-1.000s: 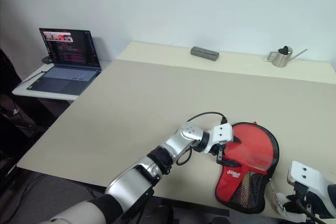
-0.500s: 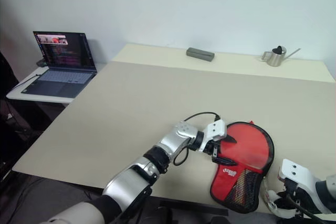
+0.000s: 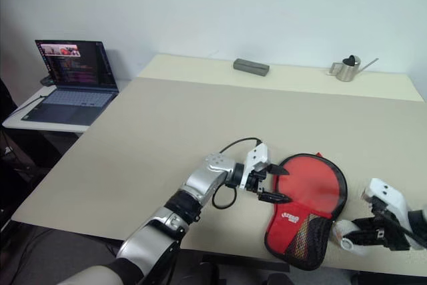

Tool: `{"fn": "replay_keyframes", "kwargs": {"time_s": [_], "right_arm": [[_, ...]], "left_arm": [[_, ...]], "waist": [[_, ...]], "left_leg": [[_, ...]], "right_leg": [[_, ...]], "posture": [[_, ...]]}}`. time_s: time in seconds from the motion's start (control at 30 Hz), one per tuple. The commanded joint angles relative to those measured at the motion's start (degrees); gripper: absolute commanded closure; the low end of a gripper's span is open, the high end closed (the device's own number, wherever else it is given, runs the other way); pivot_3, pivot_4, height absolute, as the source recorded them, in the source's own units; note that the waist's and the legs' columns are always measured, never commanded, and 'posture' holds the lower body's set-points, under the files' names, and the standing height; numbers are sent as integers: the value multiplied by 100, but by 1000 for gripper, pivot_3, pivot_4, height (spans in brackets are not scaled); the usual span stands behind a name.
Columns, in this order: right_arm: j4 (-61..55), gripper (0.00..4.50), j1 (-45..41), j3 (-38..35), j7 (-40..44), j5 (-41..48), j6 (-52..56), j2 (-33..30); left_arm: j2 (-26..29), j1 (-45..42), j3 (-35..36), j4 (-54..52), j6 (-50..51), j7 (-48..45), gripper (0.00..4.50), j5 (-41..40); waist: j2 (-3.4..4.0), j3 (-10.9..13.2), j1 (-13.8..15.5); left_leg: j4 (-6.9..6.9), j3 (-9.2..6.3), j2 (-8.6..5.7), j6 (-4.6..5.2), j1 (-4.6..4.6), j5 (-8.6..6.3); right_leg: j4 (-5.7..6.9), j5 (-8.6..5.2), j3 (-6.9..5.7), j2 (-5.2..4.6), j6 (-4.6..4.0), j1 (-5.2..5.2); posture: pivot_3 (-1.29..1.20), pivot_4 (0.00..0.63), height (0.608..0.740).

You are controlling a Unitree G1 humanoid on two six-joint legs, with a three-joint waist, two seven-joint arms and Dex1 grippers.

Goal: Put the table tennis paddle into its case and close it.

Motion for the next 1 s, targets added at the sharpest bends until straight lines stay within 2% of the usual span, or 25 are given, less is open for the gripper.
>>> {"fn": "replay_keyframes", "kwargs": {"time_s": [0.03, 0.23, 0.33, 0.53, 0.6, 0.7, 0.8, 0.9, 1.0], "right_arm": [[290, 2786, -208, -555, 126, 177, 167, -192], [385, 2786, -117, -670, 421, 131, 109, -396], [306, 2202, -100, -602, 449, 175, 156, -401], [309, 98, -428, -534, 261, 383, 327, -239], [350, 8, -649, -519, 148, 569, 502, -160], [684, 8, -1500, -246, -508, 663, 757, 148], [1143, 8, -2675, 132, -1470, 601, 1236, 721], [1574, 8, -3451, 510, -2055, 392, 1459, 1065], [1967, 8, -3834, 954, -2294, 136, 1356, 1178]], "left_arm": [[144, 84, 166, -619, 170, 67, 0, -210], [424, 246, 235, -1057, 415, 156, 0, -331], [527, 265, 262, -1127, 457, 209, 0, -348], [653, 235, 364, -1332, 595, 258, 0, -481], [677, 213, 420, -1416, 668, 273, 0, -576], [678, 119, 611, -1582, 901, 316, 0, -843], [769, 54, 796, -1945, 1279, 151, 0, -1273], [1010, 37, 856, -2354, 1704, -180, 0, -1695], [1382, 48, 815, -2725, 1935, -542, 0, -1935]], "waist": [[3, 0, 0], [9, -1, -2], [9, 0, -2], [8, 2, -7], [6, 3, -8], [3, 9, -31], [-1, 15, -87], [8, 19, -125], [16, 23, -139]], "left_leg": [[0, 1, 0, 0, 0, 0], [0, 1, 3, 0, 2, 0], [0, 2, 2, 0, 2, 0], [0, 3, 3, 0, 2, 0], [0, 2, 4, 0, 2, 0], [0, 3, 6, 0, 2, 0], [1, 2, 8, -4, 5, 3], [-6, 0, 7, -18, 2, 12], [-12, 3, 7, -19, -3, 12]], "right_leg": [[0, 0, 0, 0, 0, 0], [3, 0, 1, 3, -1, -2], [2, 0, 3, 3, 0, -2], [3, 0, 4, 2, 0, -3], [3, 0, 3, 2, 0, -3], [3, 0, 4, 4, -1, -4], [7, 1, 6, 4, -1, -5], [11, 1, 6, 2, -2, -13], [11, 1, 6, 2, -2, -22]], "posture": [[0, 150, 740], [0, 150, 740], [0, 150, 740], [0, 150, 740], [0, 150, 740], [0, 150, 740], [0, 150, 740], [0, 150, 740], [0, 150, 740]]}}
